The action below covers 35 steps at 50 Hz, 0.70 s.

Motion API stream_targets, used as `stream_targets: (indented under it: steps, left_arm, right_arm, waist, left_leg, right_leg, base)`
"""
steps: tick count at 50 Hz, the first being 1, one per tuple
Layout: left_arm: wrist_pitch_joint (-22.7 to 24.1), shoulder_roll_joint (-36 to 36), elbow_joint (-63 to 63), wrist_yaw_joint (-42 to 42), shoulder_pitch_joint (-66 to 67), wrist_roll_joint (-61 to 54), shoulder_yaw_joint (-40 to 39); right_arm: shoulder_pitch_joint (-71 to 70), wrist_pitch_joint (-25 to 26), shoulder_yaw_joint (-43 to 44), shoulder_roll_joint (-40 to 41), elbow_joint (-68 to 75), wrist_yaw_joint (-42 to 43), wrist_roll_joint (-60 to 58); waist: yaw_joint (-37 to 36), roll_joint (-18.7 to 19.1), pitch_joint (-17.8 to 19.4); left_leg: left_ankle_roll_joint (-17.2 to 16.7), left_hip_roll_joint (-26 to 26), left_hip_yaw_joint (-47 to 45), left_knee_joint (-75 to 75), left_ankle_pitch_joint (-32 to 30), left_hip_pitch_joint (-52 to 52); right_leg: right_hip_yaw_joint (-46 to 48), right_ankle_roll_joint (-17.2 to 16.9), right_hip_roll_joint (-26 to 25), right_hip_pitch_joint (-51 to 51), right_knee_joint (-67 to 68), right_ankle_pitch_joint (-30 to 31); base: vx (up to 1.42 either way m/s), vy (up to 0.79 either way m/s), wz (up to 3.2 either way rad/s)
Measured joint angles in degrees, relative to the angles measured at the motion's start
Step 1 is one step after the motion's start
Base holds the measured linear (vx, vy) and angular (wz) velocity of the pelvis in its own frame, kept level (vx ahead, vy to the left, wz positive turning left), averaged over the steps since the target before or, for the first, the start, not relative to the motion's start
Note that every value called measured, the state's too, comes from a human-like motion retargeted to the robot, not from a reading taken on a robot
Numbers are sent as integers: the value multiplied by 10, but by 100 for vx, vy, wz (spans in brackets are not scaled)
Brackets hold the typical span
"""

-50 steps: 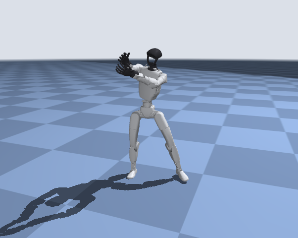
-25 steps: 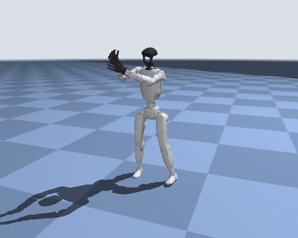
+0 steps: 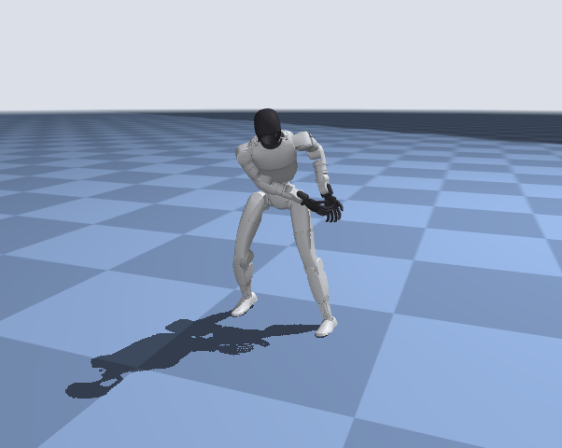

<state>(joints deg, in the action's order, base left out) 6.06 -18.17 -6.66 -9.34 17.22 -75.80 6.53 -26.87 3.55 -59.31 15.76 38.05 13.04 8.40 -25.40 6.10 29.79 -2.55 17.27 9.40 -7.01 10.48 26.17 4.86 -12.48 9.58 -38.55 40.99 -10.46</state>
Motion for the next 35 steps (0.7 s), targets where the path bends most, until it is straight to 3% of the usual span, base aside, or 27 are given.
stream_targets:
  steps: [4, 7, 10, 12, 15, 17, 18, 20, 22, 25, 27, 30, 32, 35]
  left_arm:
    - [1, -33, 12, -12, 19, -51, 16]
    - [-4, -45, -6, -8, 2, -50, 30]
    - [-8, -43, -27, -24, -44, -19, 40]
    - [-12, -37, -33, -38, -92, 3, 48]
    - [-44, -28, -40, -37, -176, 55, 67]
    - [-48, -7, -62, -52, -238, 61, 101]
    - [-56, 7, -76, -56, -269, 67, 118]
    - [-60, 49, -113, -62, -343, 72, 155]
    - [-47, 94, -148, -67, -424, 72, 193]
    - [-10, 135, -177, -71, -556, 71, 250]
    - [7, 131, -181, -67, -661, 71, 287]
    - [23, 95, -184, -49, -854, 49, 334]
    - [33, 66, -185, -33, -978, 27, 358]
    - [41, 35, -181, -6, -1121, 16, 366]
  right_arm:
    - [18, 14, 2, 21, 8, 14, -45]
    - [21, 20, 20, 26, 13, 37, -73]
    - [12, 18, 47, 16, 11, 70, -82]
    - [-3, 5, 66, -10, -7, 104, -75]
    - [-18, -30, 107, -80, -63, 156, -53]
    - [-28, -47, 121, -141, -101, 170, -3]
    - [-34, -53, 128, -176, -120, 170, 23]
    - [-58, -60, 144, -253, -158, 162, 69]
    - [-99, -59, 160, -333, -192, 141, 94]
    - [-179, -54, 184, -450, -241, 101, 102]
    - [-250, -50, 192, -533, -276, 80, 103]
    - [-399, -49, 180, -657, -319, 83, 111]
    - [-505, -64, 164, -709, -331, 105, 114]
    - [-630, -98, 172, -736, -339, 123, 116]
  waist:
    - [4, 35, 0]
    - [39, 34, 0]
    - [92, 4, 0]
    - [132, -21, 0]
    - [201, -46, -18]
    - [250, -80, -81]
    - [276, -96, -113]
    - [330, -127, -169]
    - [378, -140, -214]
    - [430, -118, -256]
    - [447, -85, -266]
    - [456, -46, -270]
    - [454, -38, -276]
    - [441, -30, -281]
  left_leg:
    - [-18, 3, 3, -140, 44, 80]
    - [-51, 10, -11, -220, 79, 89]
    - [-62, 29, -41, -222, 76, 28]
    - [-60, 50, -60, -172, 35, -51]
    - [-70, 109, -88, -60, -89, -189]
    - [-62, 122, -109, -12, -165, -229]
    - [-49, 116, -108, -2, -177, -242]
    - [-22, 72, -81, -6, -143, -258]
    - [-18, 1, -37, -25, -96, -261]
    - [-48, -89, 36, -24, -100, -259]
    - [-48, -119, 64, -17, -101, -252]
    - [-14, -122, -37, -64, -50, -225]
    - [13, -98, -135, -132, 16, -212]
    - [21, -59, -173, -227, 85, -206]
  right_leg:
    - [30, 80, 152, -16, -92, -23]
    - [14, 99, 221, 1, -211, -31]
    - [10, 105, 257, 25, -254, 23]
    - [26, 83, 258, 55, -228, 55]
    - [73, 62, 226, 120, -144, 15]
    - [102, 26, 197, 146, -138, 20]
    - [114, 34, 184, 162, -145, 21]
    - [126, 31, 159, 205, -187, 50]
    - [94, 21, 130, 239, -235, 109]
    - [-12, -3, 72, 268, -278, 182]
    - [-40, 8, 54, 276, -288, 179]
    - [34, 41, 85, 281, -302, 148]
    - [86, 40, 114, 282, -309, 114]
    - [80, 23, 111, 274, -289, 32]
  base:
    - [6, -37, -24]
    - [20, -53, -39]
    - [31, -72, -65]
    - [39, -84, -73]
    - [48, -90, -43]
    - [52, -91, -27]
    - [54, -87, -27]
    - [52, -80, -31]
    - [46, -68, -47]
    - [40, -56, -69]
    - [39, -53, -76]
    - [39, -57, -60]
    - [38, -60, -65]
    - [38, -56, -108]
